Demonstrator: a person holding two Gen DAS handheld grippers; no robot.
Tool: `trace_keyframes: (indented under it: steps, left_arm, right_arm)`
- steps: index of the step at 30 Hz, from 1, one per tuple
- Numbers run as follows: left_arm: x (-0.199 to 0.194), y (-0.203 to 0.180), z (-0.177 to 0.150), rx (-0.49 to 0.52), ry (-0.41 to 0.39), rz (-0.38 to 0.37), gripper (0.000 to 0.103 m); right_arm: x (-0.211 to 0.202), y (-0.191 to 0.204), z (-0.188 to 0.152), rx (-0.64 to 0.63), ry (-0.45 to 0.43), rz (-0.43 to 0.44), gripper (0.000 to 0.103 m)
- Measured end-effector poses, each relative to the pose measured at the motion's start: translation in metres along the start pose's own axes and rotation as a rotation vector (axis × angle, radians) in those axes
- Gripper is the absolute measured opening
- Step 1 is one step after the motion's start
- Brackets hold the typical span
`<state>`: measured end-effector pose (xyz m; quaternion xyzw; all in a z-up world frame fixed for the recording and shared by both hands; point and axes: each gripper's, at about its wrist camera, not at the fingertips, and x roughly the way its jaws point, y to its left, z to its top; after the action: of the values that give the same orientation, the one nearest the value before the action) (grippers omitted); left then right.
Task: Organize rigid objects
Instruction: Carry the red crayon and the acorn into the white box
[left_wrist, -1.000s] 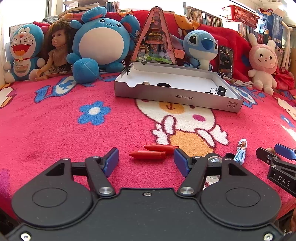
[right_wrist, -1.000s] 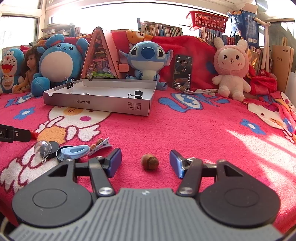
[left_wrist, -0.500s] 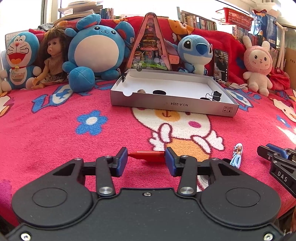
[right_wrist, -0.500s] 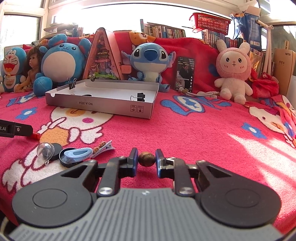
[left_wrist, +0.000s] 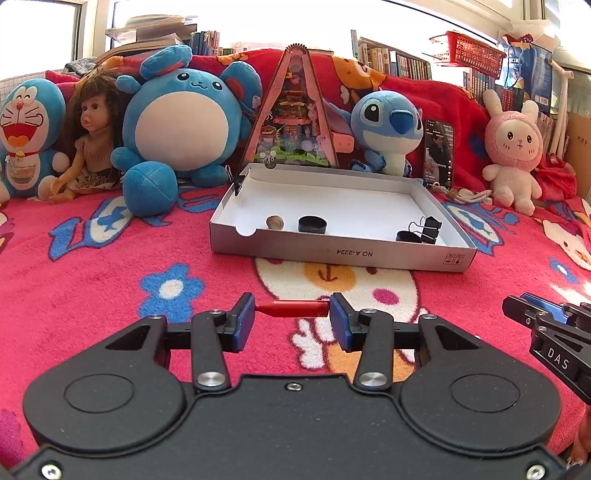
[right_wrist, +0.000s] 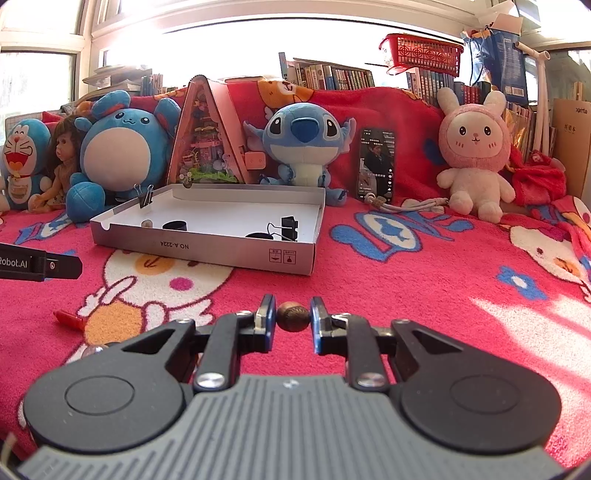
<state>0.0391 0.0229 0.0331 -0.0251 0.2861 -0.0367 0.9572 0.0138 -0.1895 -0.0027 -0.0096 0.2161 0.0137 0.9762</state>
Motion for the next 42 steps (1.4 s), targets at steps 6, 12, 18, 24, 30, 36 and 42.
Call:
trace_keyframes:
  steps: [6, 12, 18, 24, 30, 36, 42]
  left_arm:
    - [0.012, 0.003, 0.024, -0.016, -0.02, -0.018, 0.042]
    - [0.03, 0.011, 0.049, -0.03, -0.026, -0.019, 0.042]
    - [0.053, 0.018, 0.078, -0.024, -0.018, -0.024, 0.042]
    - [0.088, 0.026, 0.104, -0.019, 0.018, -0.046, 0.042]
    - [0.136, 0.035, 0.121, -0.066, 0.151, -0.053, 0.042]
    - [0.167, 0.041, 0.125, -0.08, 0.233, -0.024, 0.042]
    - [0.176, 0.035, 0.118, -0.045, 0.266, -0.026, 0.042]
  right_arm:
    - [0.013, 0.001, 0.018, 0.017, -0.008, 0.006, 0.024]
    - [0.03, -0.001, 0.037, 0.04, -0.007, 0.015, 0.024]
    - [0.055, -0.01, 0.064, 0.076, 0.018, 0.023, 0.024]
    - [0.085, -0.017, 0.087, 0.103, 0.084, 0.054, 0.024]
    - [0.117, -0.018, 0.097, 0.118, 0.19, 0.077, 0.024]
    - [0.14, -0.021, 0.099, 0.154, 0.269, 0.08, 0.024]
    - [0.154, -0.022, 0.098, 0.175, 0.317, 0.073, 0.024]
